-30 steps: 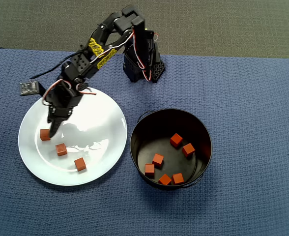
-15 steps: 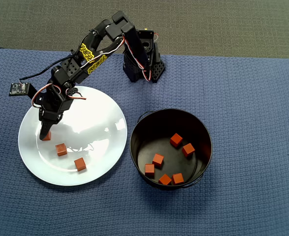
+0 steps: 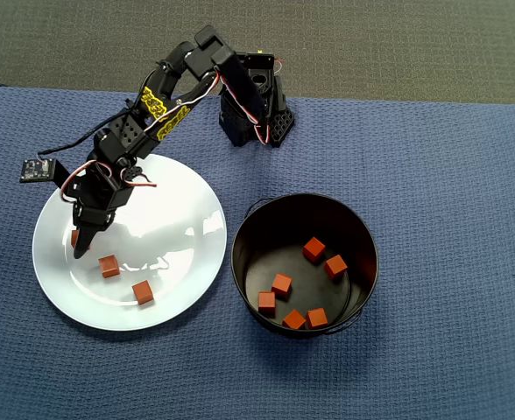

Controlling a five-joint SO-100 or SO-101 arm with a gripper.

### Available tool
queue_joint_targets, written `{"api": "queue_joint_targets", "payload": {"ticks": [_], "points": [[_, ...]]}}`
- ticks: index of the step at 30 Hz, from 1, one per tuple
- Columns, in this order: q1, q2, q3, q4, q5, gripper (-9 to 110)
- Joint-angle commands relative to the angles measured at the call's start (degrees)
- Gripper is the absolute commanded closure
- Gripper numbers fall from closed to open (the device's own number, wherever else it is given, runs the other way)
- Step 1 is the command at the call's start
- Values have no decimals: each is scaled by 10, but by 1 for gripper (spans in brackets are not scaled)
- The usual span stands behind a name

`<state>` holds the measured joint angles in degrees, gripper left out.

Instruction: Pick up the red cubes from the white plate and place them in the black recipient

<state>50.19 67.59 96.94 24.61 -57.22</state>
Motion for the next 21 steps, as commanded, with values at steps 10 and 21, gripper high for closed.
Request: {"api": "queue_joint_targets", "payload": {"ticks": [10,21], "points": [[-10,18,17,-41,-10,92],[12,123,34,-9,-20,102]]}}
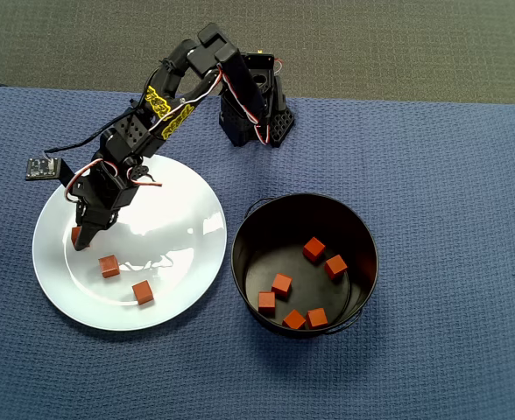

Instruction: Pick up the red cubes from the white plate and place them in the black recipient

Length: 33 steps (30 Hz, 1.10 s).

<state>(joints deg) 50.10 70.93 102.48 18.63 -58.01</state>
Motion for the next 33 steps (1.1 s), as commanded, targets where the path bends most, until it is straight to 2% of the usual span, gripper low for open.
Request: {"api": "queue_joint_targets", "payload": {"ticks": [1,6,10,18,24,25,27,29,33], "points": [[18,119,-39,91,-4,102],[10,273,-76,281,34,101],[-46,404,2,341,71,101],[-291,553,23,464,234,102],[-478,555,64,428,343,102],[-510,546,73,419,346,95],[-553,526,76,411,345,73],[-541,523,35,428,350,70],[-401,523,-16,436,262,72]]}}
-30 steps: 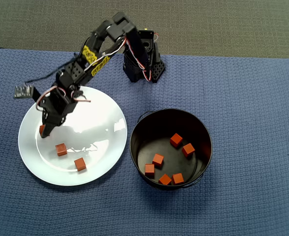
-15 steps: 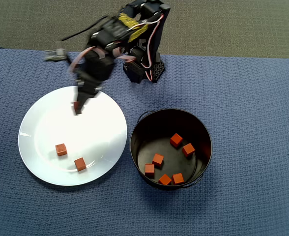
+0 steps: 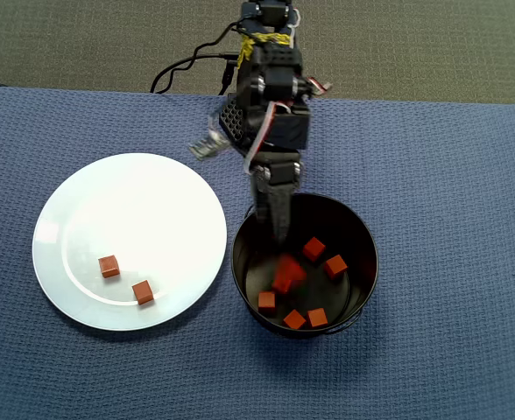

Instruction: Pick up the red cubes from the white plate and place them in the black recipient

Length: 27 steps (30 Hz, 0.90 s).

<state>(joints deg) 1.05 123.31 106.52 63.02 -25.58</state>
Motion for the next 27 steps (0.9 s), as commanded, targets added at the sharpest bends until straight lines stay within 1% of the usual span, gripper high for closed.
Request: {"api": "queue_joint_targets", "payload": {"ticks": [1,3,7,10,13,18,23,27], "points": [[128,-5,-48,-25,-93,74],[202,-3,-6,-69,-150,76],[319,-22,104,-220,-255,79],[378,-63,153,-308,-319,80],[410,-112,188,-396,-361,80],[420,-193,165,-429,-382,80],[412,-280,69,-368,-371,80],[409,-332,36,-373,-376,80]]}}
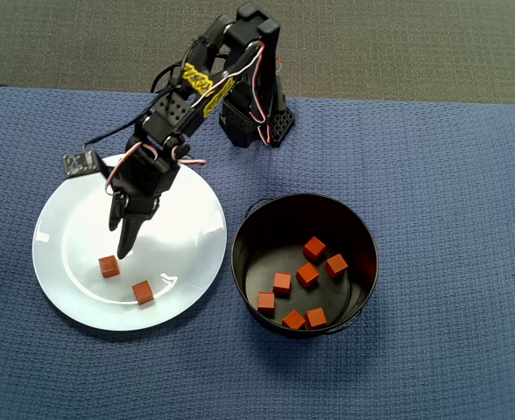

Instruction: Pick up the red cubes from the white plate and place them in the black recipient

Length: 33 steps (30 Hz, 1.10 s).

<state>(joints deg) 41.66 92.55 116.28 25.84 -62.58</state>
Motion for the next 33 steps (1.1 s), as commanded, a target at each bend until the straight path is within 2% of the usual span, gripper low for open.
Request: {"api": "queue_joint_targets", "payload": {"ticks": [1,33], "points": [[1,-35,-63,-11,-8,80],[-10,-187,-158,-61,30,85]]}}
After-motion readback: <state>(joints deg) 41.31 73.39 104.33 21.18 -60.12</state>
